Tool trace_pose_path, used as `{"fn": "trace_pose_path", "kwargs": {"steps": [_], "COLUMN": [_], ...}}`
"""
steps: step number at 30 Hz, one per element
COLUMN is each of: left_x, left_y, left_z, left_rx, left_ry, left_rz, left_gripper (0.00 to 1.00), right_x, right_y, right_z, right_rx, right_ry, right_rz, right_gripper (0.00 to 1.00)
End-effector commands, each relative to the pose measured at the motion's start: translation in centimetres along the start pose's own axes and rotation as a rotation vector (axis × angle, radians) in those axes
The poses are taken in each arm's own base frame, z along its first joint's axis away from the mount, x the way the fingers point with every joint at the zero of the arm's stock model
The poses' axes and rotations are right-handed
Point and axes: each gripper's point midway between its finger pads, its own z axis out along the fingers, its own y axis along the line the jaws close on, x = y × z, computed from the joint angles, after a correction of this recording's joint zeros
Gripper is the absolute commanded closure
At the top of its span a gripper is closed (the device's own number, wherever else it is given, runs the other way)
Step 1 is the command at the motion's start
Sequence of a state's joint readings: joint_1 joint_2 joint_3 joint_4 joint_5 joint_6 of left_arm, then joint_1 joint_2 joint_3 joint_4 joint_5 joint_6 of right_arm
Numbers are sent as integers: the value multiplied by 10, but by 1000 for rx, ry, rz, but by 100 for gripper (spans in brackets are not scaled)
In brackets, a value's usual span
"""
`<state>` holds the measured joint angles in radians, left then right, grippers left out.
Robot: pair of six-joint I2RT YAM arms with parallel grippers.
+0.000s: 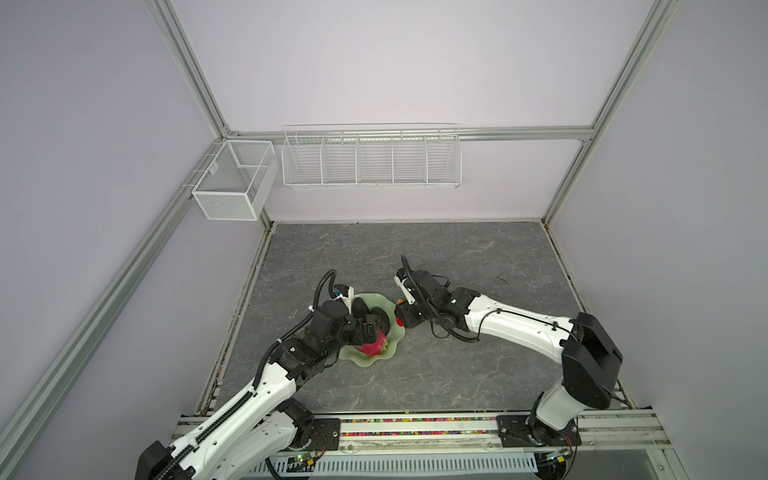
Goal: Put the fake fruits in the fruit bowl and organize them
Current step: 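Place the red strawberry into the bowl beside the avocados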
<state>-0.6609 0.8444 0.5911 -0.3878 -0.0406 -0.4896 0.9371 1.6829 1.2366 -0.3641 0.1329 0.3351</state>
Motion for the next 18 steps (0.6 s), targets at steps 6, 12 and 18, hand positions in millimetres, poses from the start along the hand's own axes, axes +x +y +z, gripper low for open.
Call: {"fn": "trace_pose_path", "kwargs": {"steps": [6, 12, 18], "left_x": [-12, -12, -13], "left_y": [-2, -1, -3], "left_z": [-11, -12, -9], "left_rx": [2, -1, 5], "left_ry": [-41, -44, -40], "left_rz": [-25, -23, -22], "left_gripper": [0, 0, 0], "right_x": [-3, 6, 4], "right_y": [23, 23, 23], "right_z": [25, 36, 36], "right_rx": [-47, -38, -33], "right_ry": [21, 58, 54], "right_rz": [-43, -44, -46], "right_gripper": [47, 45, 23]}}
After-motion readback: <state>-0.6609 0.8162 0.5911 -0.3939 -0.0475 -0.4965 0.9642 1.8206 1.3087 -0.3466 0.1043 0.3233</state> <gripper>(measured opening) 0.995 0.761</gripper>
